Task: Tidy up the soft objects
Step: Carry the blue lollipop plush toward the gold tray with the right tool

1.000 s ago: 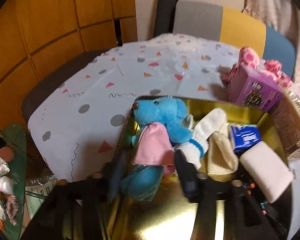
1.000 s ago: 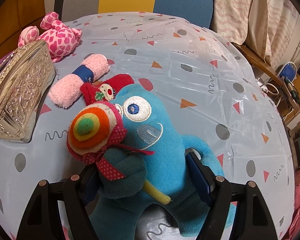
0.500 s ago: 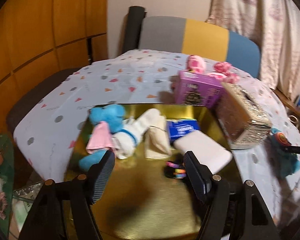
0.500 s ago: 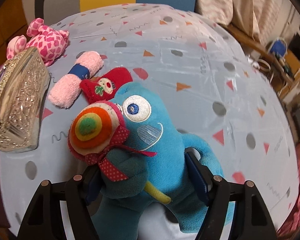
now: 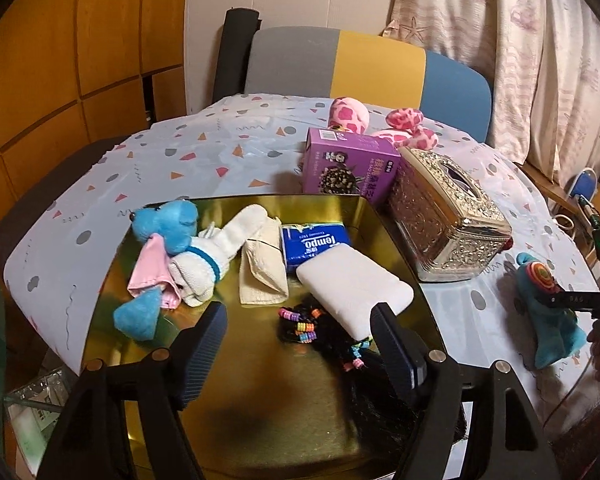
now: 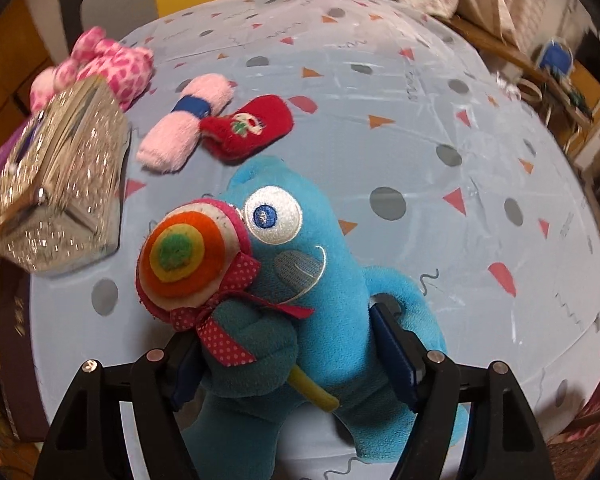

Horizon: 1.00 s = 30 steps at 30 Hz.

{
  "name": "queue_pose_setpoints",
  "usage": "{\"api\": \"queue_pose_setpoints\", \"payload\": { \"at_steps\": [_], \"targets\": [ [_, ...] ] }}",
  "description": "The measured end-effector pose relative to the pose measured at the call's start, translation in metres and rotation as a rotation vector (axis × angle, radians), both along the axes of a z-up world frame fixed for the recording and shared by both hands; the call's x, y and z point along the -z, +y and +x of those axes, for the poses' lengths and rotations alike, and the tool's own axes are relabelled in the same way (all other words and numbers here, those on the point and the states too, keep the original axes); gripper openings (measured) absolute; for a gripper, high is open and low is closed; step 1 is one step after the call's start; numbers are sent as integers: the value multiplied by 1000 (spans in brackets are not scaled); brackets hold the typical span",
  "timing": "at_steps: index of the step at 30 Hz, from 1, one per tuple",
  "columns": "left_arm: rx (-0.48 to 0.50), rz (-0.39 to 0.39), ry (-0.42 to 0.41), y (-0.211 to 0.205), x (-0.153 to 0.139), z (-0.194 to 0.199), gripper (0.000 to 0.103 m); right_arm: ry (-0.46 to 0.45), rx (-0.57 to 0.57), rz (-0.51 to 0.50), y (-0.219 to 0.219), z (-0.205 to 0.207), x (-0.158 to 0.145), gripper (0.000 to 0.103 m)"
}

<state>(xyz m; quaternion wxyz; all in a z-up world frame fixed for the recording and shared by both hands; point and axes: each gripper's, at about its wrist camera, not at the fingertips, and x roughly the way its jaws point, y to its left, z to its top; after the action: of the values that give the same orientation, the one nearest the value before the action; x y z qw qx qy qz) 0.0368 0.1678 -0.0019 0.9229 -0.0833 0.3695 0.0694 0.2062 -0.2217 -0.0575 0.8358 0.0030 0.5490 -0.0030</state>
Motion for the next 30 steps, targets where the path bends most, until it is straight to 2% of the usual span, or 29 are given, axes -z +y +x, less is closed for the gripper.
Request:
{"api": "queue_pose_setpoints", "payload": {
  "at_steps": [9,17,19,22,25,30],
  "targets": [
    [7,-40,11,3,6,-1,75,-22,-45,-40,3,3,3,83],
    [0,-30,5,0,5,-5,75,-49,-87,-90,20,-10,-2,72],
    [-1,-19,4,-1,3,-6,75,-57,-84,-65,22,-15,-4,71],
    [-2,-9,-2,-2,1,-8,75,-67,-47,27,20,-22,-5,71],
    [-1,-4,-1,-3,1,-8,75,-57,3,224,13,-32,-3,71],
    [0,5,3,-6,2,-9,75,-57,36,358,16,-46,-1,71]
  ]
}}
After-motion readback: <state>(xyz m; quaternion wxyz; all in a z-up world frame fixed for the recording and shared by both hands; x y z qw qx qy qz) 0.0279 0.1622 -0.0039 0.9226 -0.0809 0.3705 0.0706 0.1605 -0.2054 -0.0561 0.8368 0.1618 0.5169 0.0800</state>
